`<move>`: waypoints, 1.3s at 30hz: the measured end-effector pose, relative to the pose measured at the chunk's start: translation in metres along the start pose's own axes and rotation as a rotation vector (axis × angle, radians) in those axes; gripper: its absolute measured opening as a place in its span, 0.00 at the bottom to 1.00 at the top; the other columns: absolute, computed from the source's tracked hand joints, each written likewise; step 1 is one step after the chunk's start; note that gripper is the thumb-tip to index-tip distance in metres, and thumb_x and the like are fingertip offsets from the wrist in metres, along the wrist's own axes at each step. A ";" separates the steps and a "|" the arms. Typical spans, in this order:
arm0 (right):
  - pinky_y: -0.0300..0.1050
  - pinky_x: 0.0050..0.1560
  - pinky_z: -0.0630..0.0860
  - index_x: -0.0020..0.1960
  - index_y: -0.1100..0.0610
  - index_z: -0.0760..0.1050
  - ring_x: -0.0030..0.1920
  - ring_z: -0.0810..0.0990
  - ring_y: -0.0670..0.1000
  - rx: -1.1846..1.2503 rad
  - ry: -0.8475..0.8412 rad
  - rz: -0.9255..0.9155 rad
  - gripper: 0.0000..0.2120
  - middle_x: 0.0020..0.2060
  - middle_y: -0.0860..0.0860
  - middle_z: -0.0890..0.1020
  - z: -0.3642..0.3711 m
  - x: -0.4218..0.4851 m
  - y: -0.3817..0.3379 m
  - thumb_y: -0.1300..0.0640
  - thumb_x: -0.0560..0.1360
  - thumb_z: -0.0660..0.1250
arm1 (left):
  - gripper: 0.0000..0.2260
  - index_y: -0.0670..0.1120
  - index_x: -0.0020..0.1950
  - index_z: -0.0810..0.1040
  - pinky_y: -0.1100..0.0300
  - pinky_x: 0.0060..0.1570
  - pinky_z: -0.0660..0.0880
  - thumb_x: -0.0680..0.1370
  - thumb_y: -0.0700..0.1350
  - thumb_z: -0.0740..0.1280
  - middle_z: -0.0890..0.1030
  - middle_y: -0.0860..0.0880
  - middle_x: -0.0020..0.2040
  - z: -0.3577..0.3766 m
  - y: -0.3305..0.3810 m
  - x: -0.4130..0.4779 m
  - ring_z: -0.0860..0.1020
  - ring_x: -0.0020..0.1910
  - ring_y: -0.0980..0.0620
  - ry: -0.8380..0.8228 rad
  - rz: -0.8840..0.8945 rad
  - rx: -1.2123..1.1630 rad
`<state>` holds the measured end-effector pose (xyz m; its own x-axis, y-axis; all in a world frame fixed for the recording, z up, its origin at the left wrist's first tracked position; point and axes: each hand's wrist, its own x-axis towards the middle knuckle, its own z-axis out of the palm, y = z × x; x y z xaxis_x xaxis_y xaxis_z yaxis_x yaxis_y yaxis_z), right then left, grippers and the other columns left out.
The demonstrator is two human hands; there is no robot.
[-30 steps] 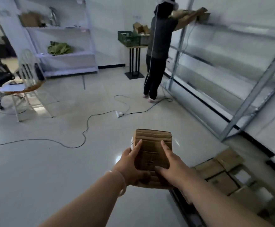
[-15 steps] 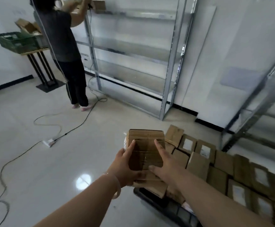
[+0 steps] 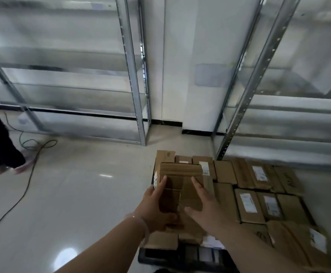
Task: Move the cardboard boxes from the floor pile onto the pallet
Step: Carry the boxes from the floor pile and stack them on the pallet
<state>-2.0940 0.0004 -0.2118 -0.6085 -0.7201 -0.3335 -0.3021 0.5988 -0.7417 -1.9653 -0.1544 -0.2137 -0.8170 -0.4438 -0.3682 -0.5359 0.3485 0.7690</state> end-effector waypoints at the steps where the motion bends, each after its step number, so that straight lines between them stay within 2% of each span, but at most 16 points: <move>1: 0.57 0.74 0.62 0.73 0.24 0.39 0.76 0.59 0.51 0.007 0.007 0.007 0.43 0.78 0.44 0.55 -0.005 0.012 0.005 0.45 0.76 0.69 | 0.49 0.64 0.78 0.42 0.52 0.69 0.68 0.72 0.47 0.75 0.55 0.52 0.75 -0.001 0.003 0.016 0.62 0.73 0.47 -0.008 0.006 0.018; 5: 0.59 0.74 0.62 0.73 0.25 0.39 0.76 0.58 0.51 0.016 0.007 0.054 0.44 0.78 0.43 0.54 -0.028 0.061 0.022 0.43 0.75 0.69 | 0.47 0.64 0.78 0.41 0.57 0.66 0.69 0.74 0.47 0.73 0.56 0.52 0.76 0.000 0.015 0.074 0.61 0.74 0.47 -0.021 -0.009 0.063; 10: 0.51 0.72 0.66 0.74 0.27 0.41 0.72 0.64 0.49 -0.022 0.011 0.053 0.43 0.75 0.45 0.61 -0.052 0.120 0.043 0.44 0.75 0.70 | 0.46 0.63 0.78 0.43 0.57 0.69 0.66 0.74 0.46 0.73 0.55 0.53 0.77 0.010 0.020 0.133 0.60 0.74 0.50 -0.006 -0.015 0.036; 12: 0.52 0.72 0.66 0.72 0.26 0.40 0.71 0.65 0.49 -0.005 0.004 0.069 0.43 0.75 0.46 0.61 -0.054 0.140 0.052 0.45 0.76 0.70 | 0.46 0.62 0.78 0.43 0.59 0.69 0.66 0.74 0.45 0.73 0.54 0.53 0.77 0.015 0.016 0.156 0.60 0.74 0.50 -0.017 -0.023 0.005; 15: 0.55 0.72 0.67 0.73 0.28 0.40 0.71 0.65 0.49 -0.004 -0.029 0.113 0.44 0.74 0.47 0.61 -0.048 0.168 0.068 0.46 0.75 0.71 | 0.46 0.64 0.77 0.43 0.56 0.70 0.65 0.74 0.45 0.73 0.53 0.53 0.77 0.021 0.001 0.188 0.58 0.75 0.49 -0.040 -0.042 -0.014; 20: 0.47 0.70 0.65 0.72 0.25 0.39 0.72 0.62 0.48 0.023 -0.009 0.195 0.45 0.76 0.43 0.56 -0.032 0.237 0.098 0.45 0.75 0.71 | 0.48 0.68 0.75 0.41 0.49 0.71 0.67 0.73 0.46 0.74 0.49 0.57 0.77 0.031 -0.036 0.269 0.55 0.76 0.49 -0.024 -0.037 0.004; 24: 0.42 0.66 0.63 0.71 0.24 0.38 0.69 0.61 0.45 0.017 0.078 0.239 0.44 0.75 0.40 0.54 -0.017 0.303 0.132 0.44 0.75 0.70 | 0.46 0.74 0.72 0.42 0.50 0.65 0.74 0.74 0.46 0.73 0.45 0.65 0.71 0.045 -0.068 0.347 0.57 0.73 0.50 -0.053 -0.034 -0.030; 26: 0.44 0.68 0.63 0.72 0.23 0.40 0.71 0.60 0.47 -0.040 0.133 0.248 0.43 0.75 0.40 0.53 -0.007 0.345 0.155 0.42 0.74 0.70 | 0.44 0.78 0.68 0.44 0.52 0.67 0.73 0.74 0.47 0.73 0.47 0.61 0.72 0.053 -0.091 0.393 0.59 0.72 0.51 -0.064 -0.031 -0.026; 28: 0.48 0.69 0.68 0.73 0.25 0.44 0.71 0.63 0.49 -0.047 0.169 0.267 0.41 0.73 0.40 0.54 0.004 0.388 0.176 0.41 0.74 0.69 | 0.42 0.79 0.64 0.44 0.57 0.68 0.69 0.74 0.48 0.73 0.50 0.56 0.73 0.061 -0.114 0.438 0.61 0.70 0.53 -0.062 -0.015 -0.020; 30: 0.49 0.67 0.70 0.73 0.27 0.49 0.70 0.65 0.50 -0.013 0.198 0.285 0.38 0.72 0.41 0.56 0.017 0.428 0.198 0.42 0.75 0.70 | 0.40 0.77 0.66 0.45 0.61 0.68 0.66 0.75 0.49 0.72 0.50 0.55 0.75 0.071 -0.138 0.481 0.60 0.69 0.55 -0.086 -0.004 -0.007; 34: 0.42 0.64 0.65 0.75 0.33 0.56 0.71 0.65 0.50 0.033 0.247 0.308 0.35 0.73 0.45 0.59 0.042 0.490 0.240 0.46 0.75 0.71 | 0.41 0.67 0.76 0.43 0.59 0.70 0.60 0.77 0.51 0.70 0.44 0.54 0.78 0.087 -0.182 0.553 0.56 0.76 0.49 -0.181 0.024 0.099; 39: 0.52 0.75 0.61 0.77 0.34 0.53 0.77 0.58 0.53 0.012 0.204 0.344 0.36 0.78 0.49 0.54 0.066 0.540 0.277 0.46 0.77 0.69 | 0.42 0.64 0.78 0.43 0.60 0.71 0.56 0.77 0.51 0.70 0.43 0.54 0.79 0.109 -0.226 0.613 0.53 0.78 0.49 -0.203 0.049 0.133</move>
<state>-2.4576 -0.2455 -0.6355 -0.8062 -0.3931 -0.4421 -0.0473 0.7877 -0.6142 -2.3679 -0.4156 -0.6701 -0.8614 -0.2536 -0.4400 -0.5071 0.4771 0.7178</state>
